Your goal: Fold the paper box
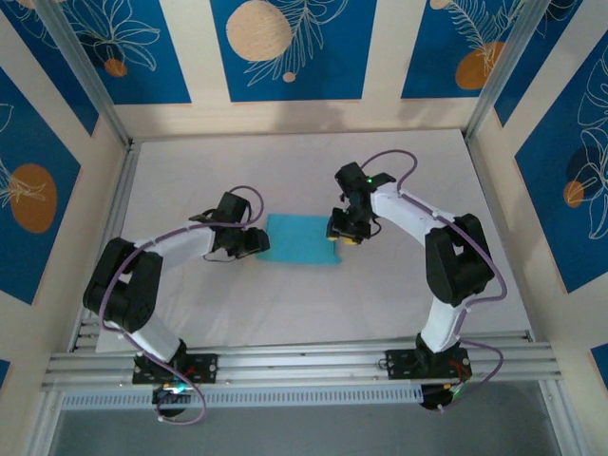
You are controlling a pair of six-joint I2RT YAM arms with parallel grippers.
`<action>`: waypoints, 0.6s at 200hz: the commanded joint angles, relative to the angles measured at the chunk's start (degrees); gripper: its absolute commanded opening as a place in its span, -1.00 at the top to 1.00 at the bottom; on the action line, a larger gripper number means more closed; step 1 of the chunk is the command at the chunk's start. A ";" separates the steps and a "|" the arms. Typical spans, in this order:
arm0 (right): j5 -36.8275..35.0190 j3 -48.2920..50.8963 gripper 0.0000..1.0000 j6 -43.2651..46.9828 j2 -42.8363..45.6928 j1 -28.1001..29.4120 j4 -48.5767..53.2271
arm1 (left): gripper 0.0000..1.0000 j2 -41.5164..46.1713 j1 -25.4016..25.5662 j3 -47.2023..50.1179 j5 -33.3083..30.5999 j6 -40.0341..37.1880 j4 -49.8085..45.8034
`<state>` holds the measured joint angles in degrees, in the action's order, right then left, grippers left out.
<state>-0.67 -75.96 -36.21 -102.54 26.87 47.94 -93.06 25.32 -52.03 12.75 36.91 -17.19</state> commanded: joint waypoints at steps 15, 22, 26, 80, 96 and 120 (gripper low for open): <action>4.04 4.20 0.19 0.62 -0.37 0.38 -4.94 | 0.18 -1.16 0.47 -0.35 -1.58 -1.46 -1.93; 3.69 4.69 0.21 0.61 -0.81 0.42 -5.21 | 0.19 -1.05 0.51 -0.27 -1.68 -1.59 -1.93; 3.46 4.96 0.22 0.61 -1.10 0.42 -5.39 | 0.18 -1.03 0.47 -0.26 -1.75 -1.71 -1.93; -0.77 7.75 0.31 -0.05 -5.27 0.29 -5.92 | 0.20 -1.06 0.45 0.50 -2.29 -2.05 -1.70; -1.96 8.69 0.34 -0.20 -5.59 0.33 -6.01 | 0.20 -1.14 0.52 0.86 -2.29 -2.09 -1.45; -2.76 9.23 0.34 -0.36 -3.92 0.41 -5.76 | 0.20 0.08 0.49 1.16 -1.82 -2.62 -0.82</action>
<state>1.34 -69.60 -36.23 -105.54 27.00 40.86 -93.19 25.36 -51.90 11.70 35.79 -17.06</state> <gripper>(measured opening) 0.332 0.399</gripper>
